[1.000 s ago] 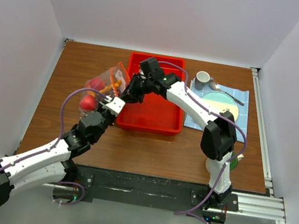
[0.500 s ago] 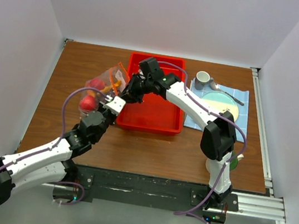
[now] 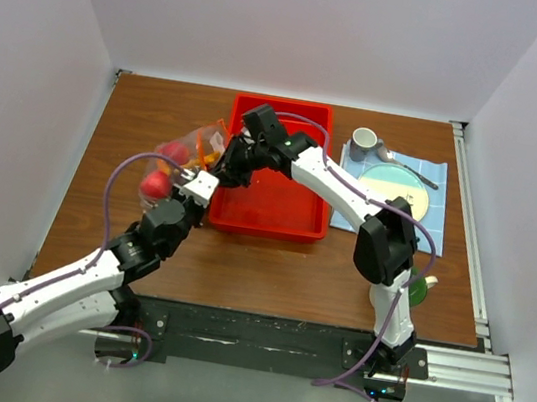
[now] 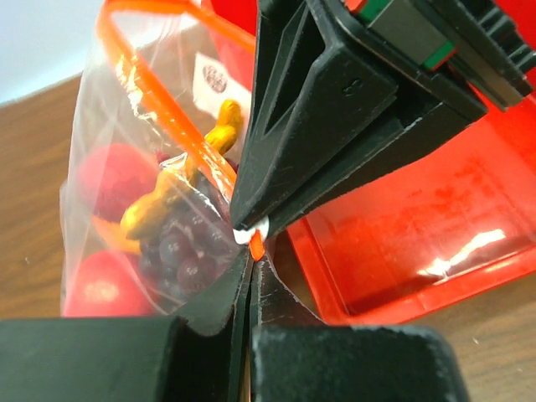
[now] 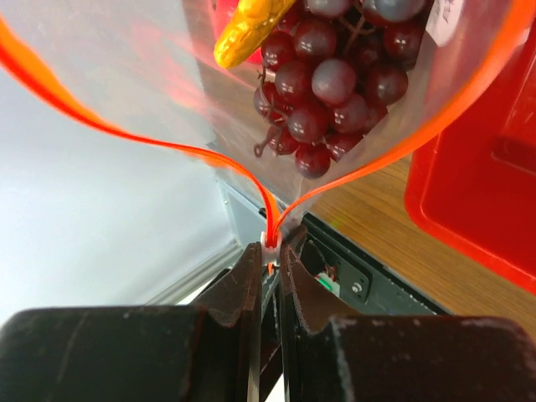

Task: Place the food in the zip-top bag and seal the zipper

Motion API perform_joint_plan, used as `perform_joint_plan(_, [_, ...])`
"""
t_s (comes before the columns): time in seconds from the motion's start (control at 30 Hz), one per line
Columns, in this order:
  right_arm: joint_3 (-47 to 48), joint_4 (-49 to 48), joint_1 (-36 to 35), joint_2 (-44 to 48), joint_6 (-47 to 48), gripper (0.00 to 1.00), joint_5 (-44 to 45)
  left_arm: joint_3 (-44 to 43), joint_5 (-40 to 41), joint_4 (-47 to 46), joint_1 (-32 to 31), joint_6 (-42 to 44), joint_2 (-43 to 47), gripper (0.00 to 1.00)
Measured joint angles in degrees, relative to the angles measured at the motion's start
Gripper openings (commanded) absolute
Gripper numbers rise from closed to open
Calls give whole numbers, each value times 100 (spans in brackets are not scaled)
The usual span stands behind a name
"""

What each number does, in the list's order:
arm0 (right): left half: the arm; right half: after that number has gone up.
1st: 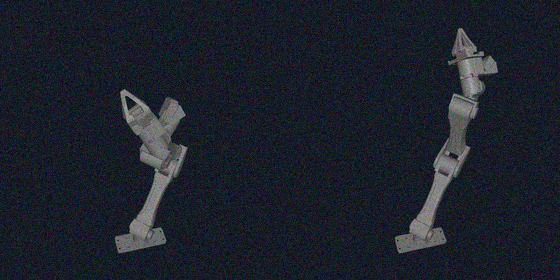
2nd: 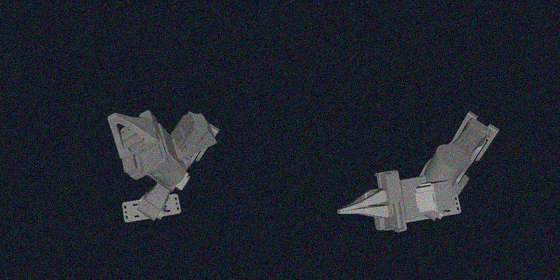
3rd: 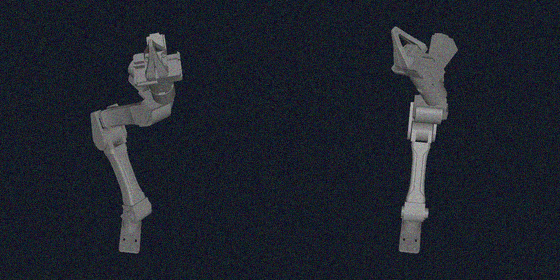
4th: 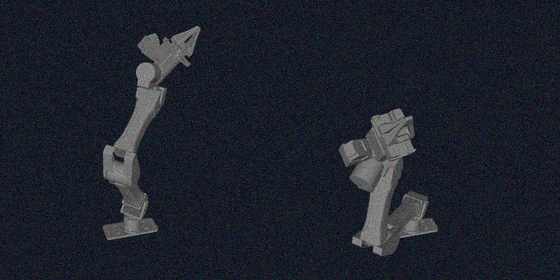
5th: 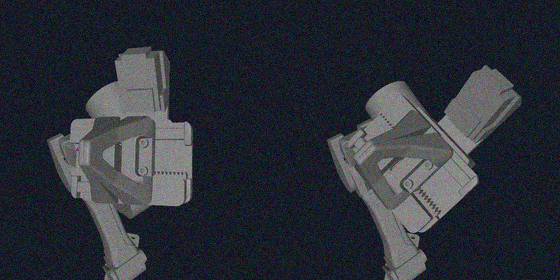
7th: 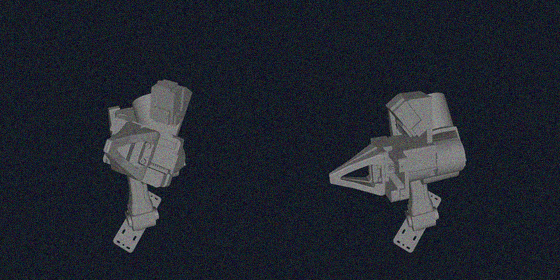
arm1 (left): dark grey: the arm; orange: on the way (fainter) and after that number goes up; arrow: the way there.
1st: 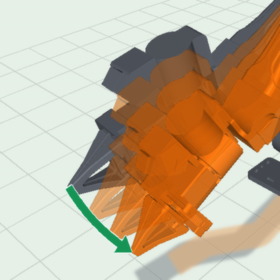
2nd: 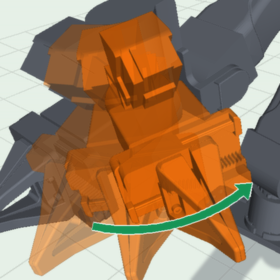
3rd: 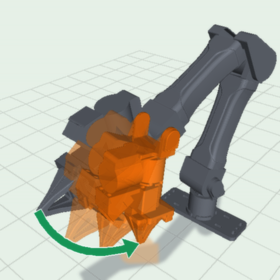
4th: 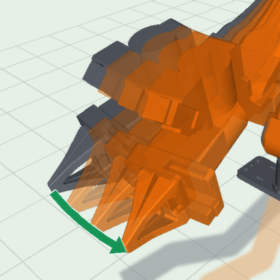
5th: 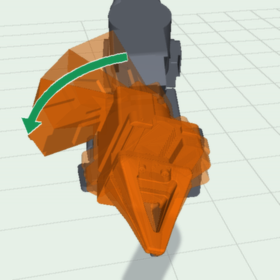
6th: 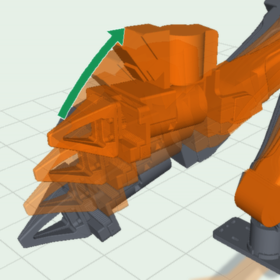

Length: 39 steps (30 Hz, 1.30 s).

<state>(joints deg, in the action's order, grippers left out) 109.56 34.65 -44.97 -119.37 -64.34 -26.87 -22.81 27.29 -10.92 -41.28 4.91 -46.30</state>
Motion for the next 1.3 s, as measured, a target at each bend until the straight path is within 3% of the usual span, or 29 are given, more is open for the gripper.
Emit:
perform_joint_plan(0.4, [490, 39, -76, -409, 79, 0, -111, -219, 365, 953, 0, -881, 337, 0])
perform_joint_plan(0.8, [514, 24, -74, -413, 118, 0, -94, -247, 356, 1266, 0, -990, 645, 0])
perform_joint_plan(1.3, [1307, 138, -33, -938, 483, 0, 31, -365, 422, 1676, 0, -1047, 850, 0])
